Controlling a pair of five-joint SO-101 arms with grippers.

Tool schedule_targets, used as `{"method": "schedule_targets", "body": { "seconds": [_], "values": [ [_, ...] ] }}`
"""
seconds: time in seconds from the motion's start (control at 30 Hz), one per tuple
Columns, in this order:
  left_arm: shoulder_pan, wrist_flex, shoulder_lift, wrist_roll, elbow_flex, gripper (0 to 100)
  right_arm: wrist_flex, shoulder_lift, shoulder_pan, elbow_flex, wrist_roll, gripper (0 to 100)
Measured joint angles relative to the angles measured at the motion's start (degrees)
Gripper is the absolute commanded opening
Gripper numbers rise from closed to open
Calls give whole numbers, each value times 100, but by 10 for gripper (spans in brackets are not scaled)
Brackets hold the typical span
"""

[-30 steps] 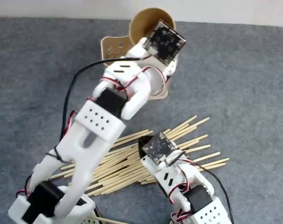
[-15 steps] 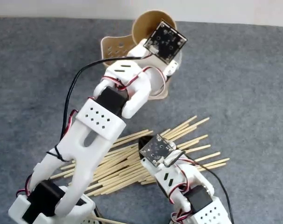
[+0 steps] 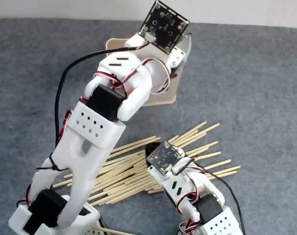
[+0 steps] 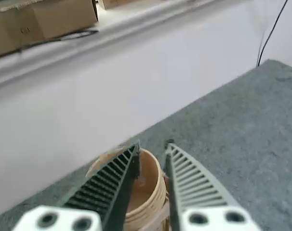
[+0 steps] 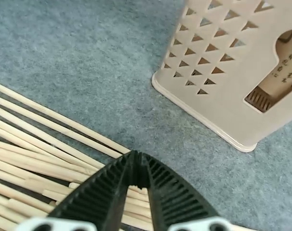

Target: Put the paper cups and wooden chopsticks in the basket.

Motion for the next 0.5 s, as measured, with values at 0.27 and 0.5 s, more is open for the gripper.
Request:
{"method": "schedule_targets", "body": {
  "seconds": [0.27,0.5],
  "values": [
    [-18,-105,88,0,422,5,0,0,0,0,0,17],
    [-167,-1626,114,0,1864,5,0,0,0,0,0,17]
  ]
}}
